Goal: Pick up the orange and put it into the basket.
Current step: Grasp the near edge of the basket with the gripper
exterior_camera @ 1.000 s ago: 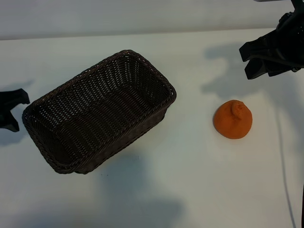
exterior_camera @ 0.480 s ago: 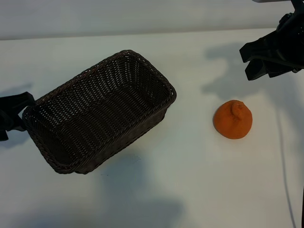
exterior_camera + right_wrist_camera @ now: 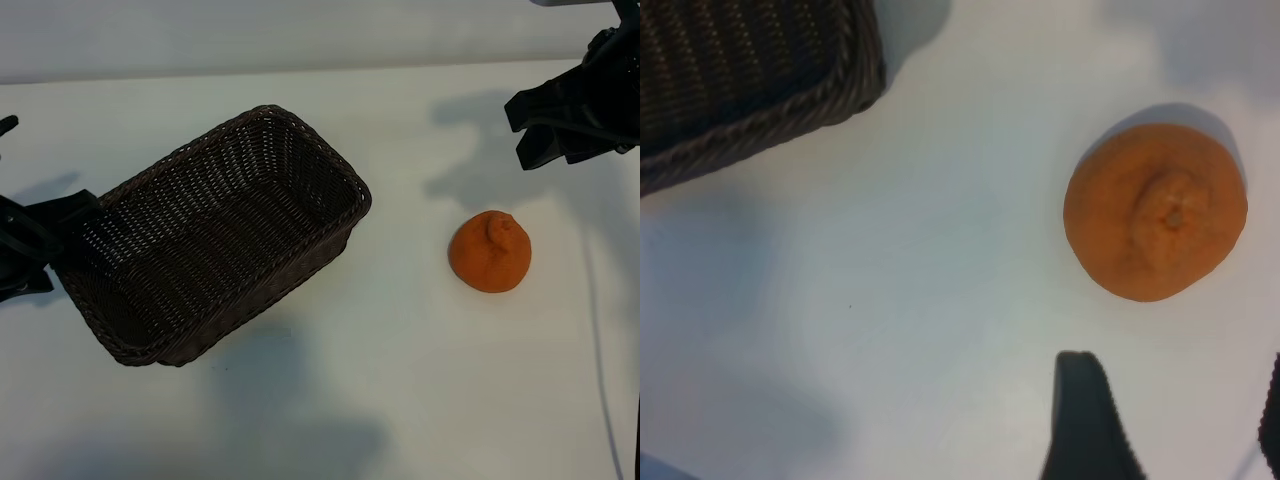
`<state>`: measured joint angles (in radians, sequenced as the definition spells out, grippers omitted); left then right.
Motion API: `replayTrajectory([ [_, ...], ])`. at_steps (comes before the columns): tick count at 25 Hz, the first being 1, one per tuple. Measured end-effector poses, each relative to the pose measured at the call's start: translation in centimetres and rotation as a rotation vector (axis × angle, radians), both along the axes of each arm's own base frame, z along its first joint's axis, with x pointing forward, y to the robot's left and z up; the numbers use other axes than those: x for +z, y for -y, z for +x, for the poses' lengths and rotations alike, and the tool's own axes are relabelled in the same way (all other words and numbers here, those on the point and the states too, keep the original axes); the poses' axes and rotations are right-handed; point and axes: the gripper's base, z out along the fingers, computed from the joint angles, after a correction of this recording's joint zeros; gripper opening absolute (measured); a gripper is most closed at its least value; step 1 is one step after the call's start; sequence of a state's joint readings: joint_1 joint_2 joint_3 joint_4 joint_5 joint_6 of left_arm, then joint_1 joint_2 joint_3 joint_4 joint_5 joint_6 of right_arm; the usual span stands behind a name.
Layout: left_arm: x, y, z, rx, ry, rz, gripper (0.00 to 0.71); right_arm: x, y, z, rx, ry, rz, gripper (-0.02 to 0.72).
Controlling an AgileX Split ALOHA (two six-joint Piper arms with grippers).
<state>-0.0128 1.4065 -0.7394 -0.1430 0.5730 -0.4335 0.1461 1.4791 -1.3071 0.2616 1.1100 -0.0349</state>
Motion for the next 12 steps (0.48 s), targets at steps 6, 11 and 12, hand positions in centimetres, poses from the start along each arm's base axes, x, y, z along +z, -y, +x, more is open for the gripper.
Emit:
replayTrajectory([
  [6,-0.3,0.1,0.2,-0.001,0.003,-0.008,0.422,0.0,0.0,0.0,-0.001,0.002,0.0,0.422],
  [11,-1.8,0.1,0.7,-0.001,-0.052,-0.006,0.422,0.0,0.0,0.0,-0.001,0.003,0.0,0.422],
  [12,-2.2,0.1,0.9,0.001,-0.06,-0.006,0.422,0.0,0.0,0.0,-0.001,0.003,0.0,0.422],
])
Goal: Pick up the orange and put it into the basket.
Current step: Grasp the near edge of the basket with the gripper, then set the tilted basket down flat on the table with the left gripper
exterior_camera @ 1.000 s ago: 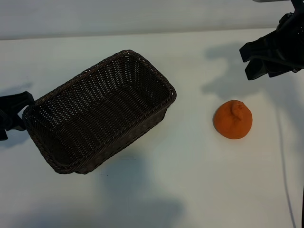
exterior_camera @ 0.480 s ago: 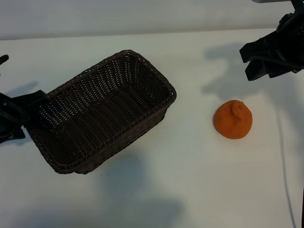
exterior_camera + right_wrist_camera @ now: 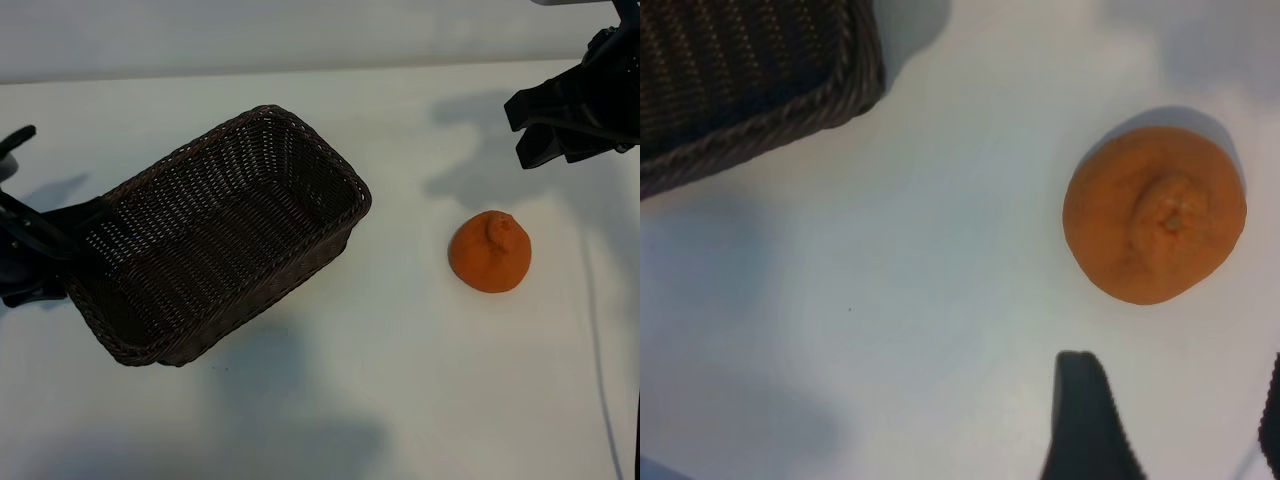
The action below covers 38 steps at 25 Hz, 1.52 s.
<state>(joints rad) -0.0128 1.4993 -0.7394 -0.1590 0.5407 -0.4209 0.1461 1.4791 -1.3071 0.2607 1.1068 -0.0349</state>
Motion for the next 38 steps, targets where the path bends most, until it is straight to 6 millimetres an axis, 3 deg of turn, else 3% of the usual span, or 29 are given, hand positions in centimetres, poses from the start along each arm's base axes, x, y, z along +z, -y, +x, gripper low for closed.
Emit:
replayTrajectory([
  [8,-3.2,0.2,1.3,0.027,-0.045,-0.029,0.422,0.0,0.0,0.0,0.0,0.002,0.0,0.422],
  [13,-3.4,0.5,1.5,0.028,-0.041,-0.059,0.418,0.0,0.0,0.0,-0.001,0.003,0.0,0.422],
  [16,-3.4,0.5,1.5,0.026,-0.04,-0.063,0.333,0.0,0.0,0.0,-0.001,0.003,0.0,0.422],
  [18,-3.4,0.6,1.4,0.024,-0.045,-0.069,0.187,0.0,0.0,0.0,-0.001,0.003,0.0,0.422],
  [26,-3.4,0.7,1.3,0.028,-0.057,-0.088,0.171,0.0,0.0,0.0,-0.001,0.003,0.0,0.421],
  [31,-2.7,0.8,1.0,0.009,-0.066,-0.09,0.168,0.0,0.0,0.0,-0.001,0.003,0.0,0.421],
  [38,0.9,0.9,2.2,-0.125,-0.075,-0.076,0.164,0.0,0.0,0.0,-0.001,0.003,0.0,0.421],
])
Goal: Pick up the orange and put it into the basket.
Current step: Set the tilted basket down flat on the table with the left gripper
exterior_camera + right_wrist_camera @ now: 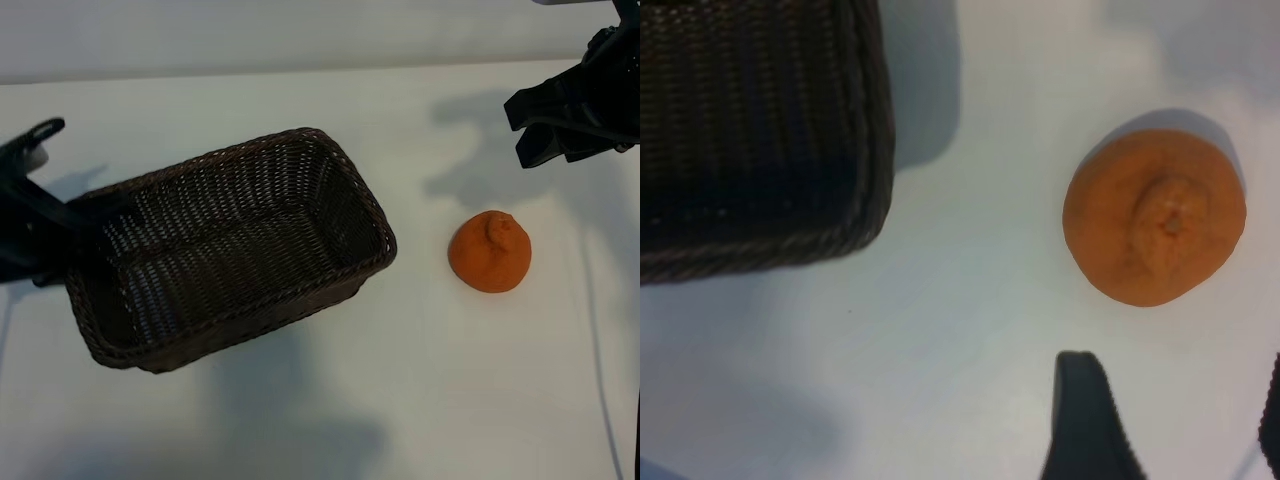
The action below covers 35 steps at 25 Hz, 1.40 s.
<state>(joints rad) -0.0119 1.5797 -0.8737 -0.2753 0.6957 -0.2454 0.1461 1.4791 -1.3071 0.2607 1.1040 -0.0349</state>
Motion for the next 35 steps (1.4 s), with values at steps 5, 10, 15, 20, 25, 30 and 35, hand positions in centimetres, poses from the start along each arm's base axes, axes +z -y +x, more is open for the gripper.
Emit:
replayTrajectory([
  [5,2.5,0.2,1.0,-0.094,0.002,-0.006,0.164,0.0,0.0,0.0,0.0,0.0,0.0,0.421],
  [10,4.1,0.3,1.7,-0.148,0.022,-0.005,0.164,0.0,0.0,0.0,0.0,0.0,0.0,0.421],
  [15,4.6,0.3,2.0,-0.195,0.037,0.0,0.164,0.0,0.0,0.0,0.0,0.0,0.0,0.421],
  [20,4.7,0.3,1.9,-0.218,0.036,0.001,0.164,0.0,0.0,0.0,0.0,0.0,0.0,0.421],
  [25,4.8,0.5,2.0,-0.256,0.05,-0.014,0.163,0.0,0.0,0.0,0.0,0.0,0.0,0.421],
  [30,5.0,1.1,2.2,-0.311,0.096,-0.07,0.162,0.0,0.0,0.0,0.0,0.0,0.0,0.421],
  [35,5.1,1.3,2.6,-0.327,0.118,-0.087,0.162,0.0,0.0,0.0,0.0,0.0,0.0,0.421],
])
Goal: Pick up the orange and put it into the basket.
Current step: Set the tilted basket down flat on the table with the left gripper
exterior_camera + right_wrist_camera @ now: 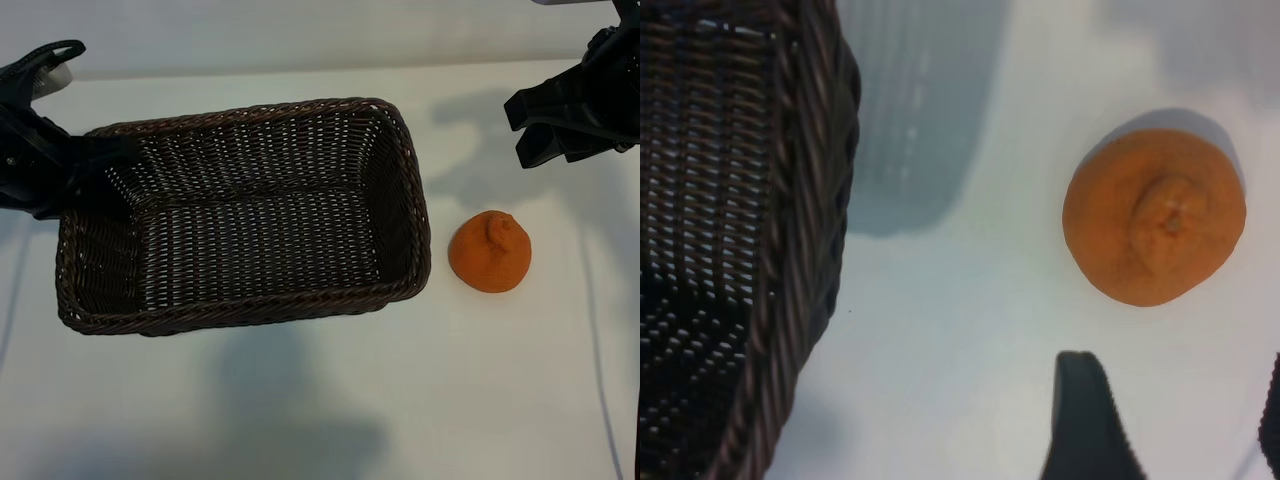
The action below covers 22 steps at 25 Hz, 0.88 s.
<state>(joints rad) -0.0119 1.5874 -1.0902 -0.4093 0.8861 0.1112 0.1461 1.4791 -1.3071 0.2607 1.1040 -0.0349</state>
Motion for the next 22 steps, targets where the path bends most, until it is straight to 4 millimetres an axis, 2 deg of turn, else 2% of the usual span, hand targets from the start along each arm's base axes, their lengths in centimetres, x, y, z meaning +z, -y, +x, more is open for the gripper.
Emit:
replayTrajectory([
  [7,0.0,0.4,2.2,-0.016,-0.008,-0.036,0.162,0.0,0.0,0.0,0.0,0.0,0.0,0.421],
  [12,-0.9,0.7,3.7,-0.037,-0.061,-0.075,0.162,0.0,0.0,0.0,0.0,0.0,0.0,0.421],
  [22,-1.1,1.6,4.1,-0.087,-0.045,-0.068,0.161,0.0,0.0,0.0,0.0,0.0,0.0,0.421],
])
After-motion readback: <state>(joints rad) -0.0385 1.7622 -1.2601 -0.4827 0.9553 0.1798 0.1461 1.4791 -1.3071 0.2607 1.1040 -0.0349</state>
